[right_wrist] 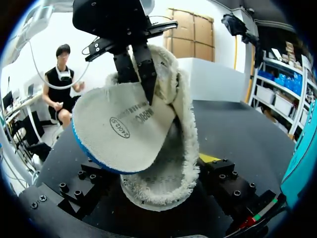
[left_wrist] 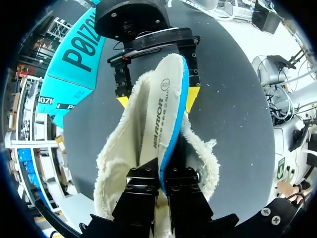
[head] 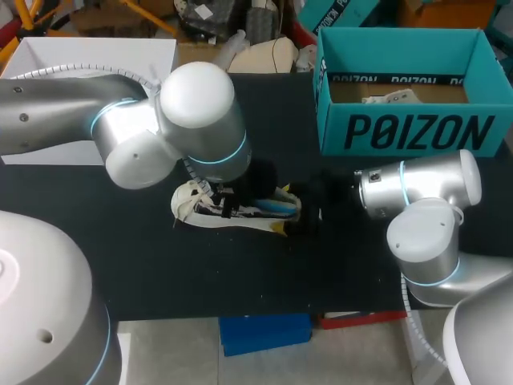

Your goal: Take the shoe out of the shoebox, open the shoe tongue, remove and reinsert the insole, then place the shoe into the shoebox

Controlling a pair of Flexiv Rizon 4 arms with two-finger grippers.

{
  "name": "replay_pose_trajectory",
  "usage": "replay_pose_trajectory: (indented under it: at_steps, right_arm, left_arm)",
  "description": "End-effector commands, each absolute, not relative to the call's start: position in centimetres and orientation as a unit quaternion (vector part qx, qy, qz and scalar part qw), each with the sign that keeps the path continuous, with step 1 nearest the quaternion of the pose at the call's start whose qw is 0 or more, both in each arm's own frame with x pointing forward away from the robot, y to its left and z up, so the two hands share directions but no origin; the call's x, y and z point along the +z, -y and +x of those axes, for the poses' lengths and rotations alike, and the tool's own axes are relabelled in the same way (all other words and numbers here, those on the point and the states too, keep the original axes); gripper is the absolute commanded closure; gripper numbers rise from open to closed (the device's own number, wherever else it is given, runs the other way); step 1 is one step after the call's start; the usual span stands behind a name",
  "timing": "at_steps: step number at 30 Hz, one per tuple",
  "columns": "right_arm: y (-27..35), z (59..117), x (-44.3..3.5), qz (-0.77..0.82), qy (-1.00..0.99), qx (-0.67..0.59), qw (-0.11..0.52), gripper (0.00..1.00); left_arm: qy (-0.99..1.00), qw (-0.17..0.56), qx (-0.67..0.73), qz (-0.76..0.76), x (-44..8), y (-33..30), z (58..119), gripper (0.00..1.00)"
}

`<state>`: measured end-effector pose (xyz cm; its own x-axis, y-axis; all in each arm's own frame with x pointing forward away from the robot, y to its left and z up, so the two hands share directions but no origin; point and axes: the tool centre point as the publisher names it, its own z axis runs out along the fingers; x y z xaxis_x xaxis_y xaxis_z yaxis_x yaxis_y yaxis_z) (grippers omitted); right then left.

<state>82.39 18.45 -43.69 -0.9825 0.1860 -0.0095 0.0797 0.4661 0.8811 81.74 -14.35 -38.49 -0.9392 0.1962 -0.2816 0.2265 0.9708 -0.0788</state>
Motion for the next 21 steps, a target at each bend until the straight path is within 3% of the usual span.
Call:
replay_pose_trajectory:
  at_steps: [1,4,5,7,11,13,21]
  right_arm:
    - [-18.4,82.4,-44.0,0.079,-0.855,0.51,0.052,1.0]
    - [-18.4,82.4,-44.0,0.079,-0.855,0.51,0.052,1.0]
    - [-18.4,82.4,-44.0,0.079,-0.855,0.51,0.052,1.0]
    - [-18.4,82.4,-44.0,0.079,-0.855,0.51,0.052,1.0]
    - [-18.4,82.4,-44.0,0.079,-0.855,0.51,0.052,1.0]
    - [-18.4,82.4,-44.0,0.079,-0.855,0.51,0.052,1.0]
    - [-18.4,82.4,-44.0,0.079,-0.855,0.51,0.052,1.0]
  left_arm:
    - [-0.982,0.133,-0.069,0.116,-39.3,14.6,82.1,0.62]
    - [-0.979,0.139,-0.077,0.126,-39.3,14.7,81.9,0.48]
    - [-0.978,0.142,-0.082,0.127,-39.1,14.7,81.8,0.36]
    - [-0.977,0.144,-0.086,0.128,-38.9,14.7,81.7,0.33]
    - [-0.975,0.155,-0.093,0.131,-38.8,15.0,81.8,0.4]
    - [-0.973,0.159,-0.095,0.137,-38.8,15.4,81.8,0.51]
    - [-0.967,0.166,-0.108,0.16,-39.0,17.0,82.1,0.57]
